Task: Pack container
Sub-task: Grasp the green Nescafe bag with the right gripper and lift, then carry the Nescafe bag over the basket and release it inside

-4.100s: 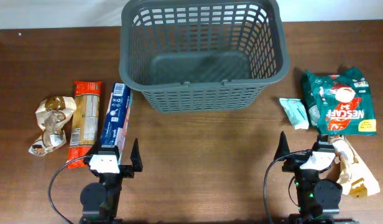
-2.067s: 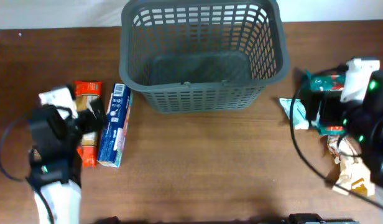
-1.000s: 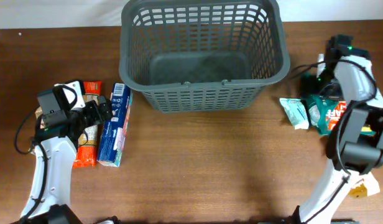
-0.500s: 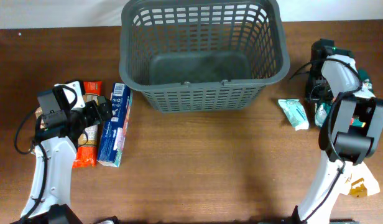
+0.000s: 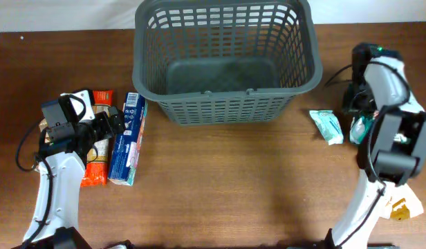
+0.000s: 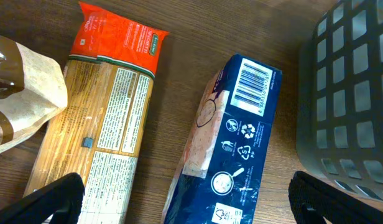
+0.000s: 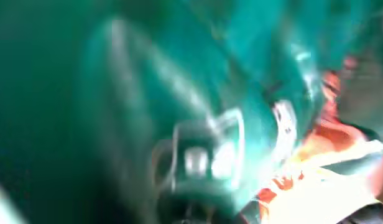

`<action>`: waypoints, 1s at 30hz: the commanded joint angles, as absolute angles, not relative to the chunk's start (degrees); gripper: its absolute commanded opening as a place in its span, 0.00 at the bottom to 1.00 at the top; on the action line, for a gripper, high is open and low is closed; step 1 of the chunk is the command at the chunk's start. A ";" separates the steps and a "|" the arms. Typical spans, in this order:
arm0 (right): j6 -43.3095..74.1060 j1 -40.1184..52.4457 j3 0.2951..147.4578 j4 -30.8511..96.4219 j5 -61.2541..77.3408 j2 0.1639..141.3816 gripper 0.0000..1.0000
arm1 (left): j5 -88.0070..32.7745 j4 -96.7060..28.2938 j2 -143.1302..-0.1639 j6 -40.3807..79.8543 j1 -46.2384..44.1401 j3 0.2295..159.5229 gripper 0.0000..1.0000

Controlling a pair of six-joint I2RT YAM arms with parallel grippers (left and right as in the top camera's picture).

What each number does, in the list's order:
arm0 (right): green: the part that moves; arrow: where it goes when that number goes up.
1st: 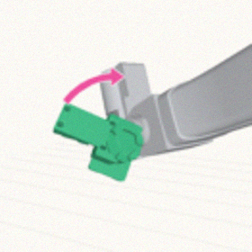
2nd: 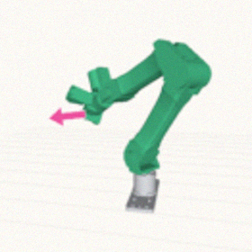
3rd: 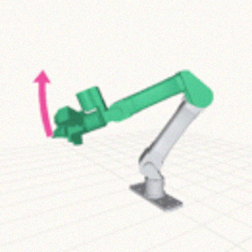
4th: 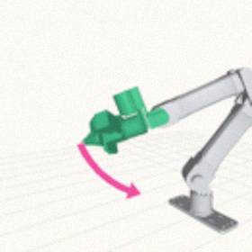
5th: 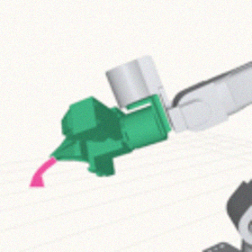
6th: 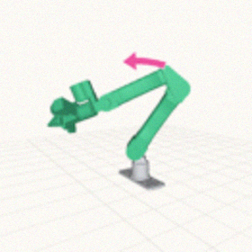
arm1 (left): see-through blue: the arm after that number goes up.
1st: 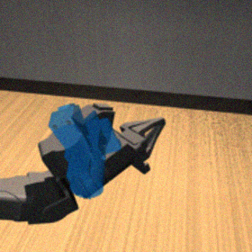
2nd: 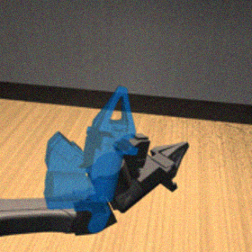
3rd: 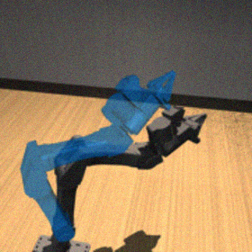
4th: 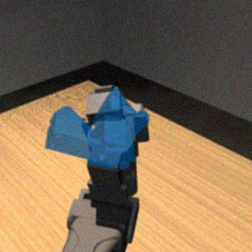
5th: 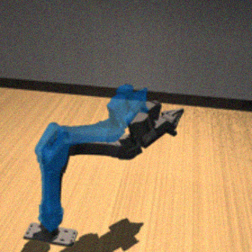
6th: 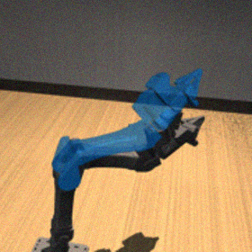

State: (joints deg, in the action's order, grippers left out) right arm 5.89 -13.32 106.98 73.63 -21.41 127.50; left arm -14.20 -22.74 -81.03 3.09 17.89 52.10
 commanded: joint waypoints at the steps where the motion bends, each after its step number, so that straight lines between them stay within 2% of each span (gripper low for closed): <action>1: 6.50 -13.28 118.19 76.07 -15.77 113.65 0.03 | -15.05 -22.61 -81.32 3.62 18.22 52.97 0.99; 11: 4.62 -8.73 138.58 80.03 -10.50 100.33 0.03 | -15.05 -22.59 -81.32 3.62 18.22 52.97 0.99; 16: -6.22 2.24 144.44 80.16 -5.06 97.17 0.04 | -15.05 -22.61 -81.32 3.62 18.22 52.97 0.99; 23: -20.73 18.41 144.38 76.97 -4.71 99.68 0.04 | -15.05 -22.61 -81.32 3.62 18.22 52.97 0.99; 30: -24.03 22.98 144.38 71.88 -4.71 107.77 0.03 | -15.05 -22.61 -81.32 3.62 18.22 52.97 0.99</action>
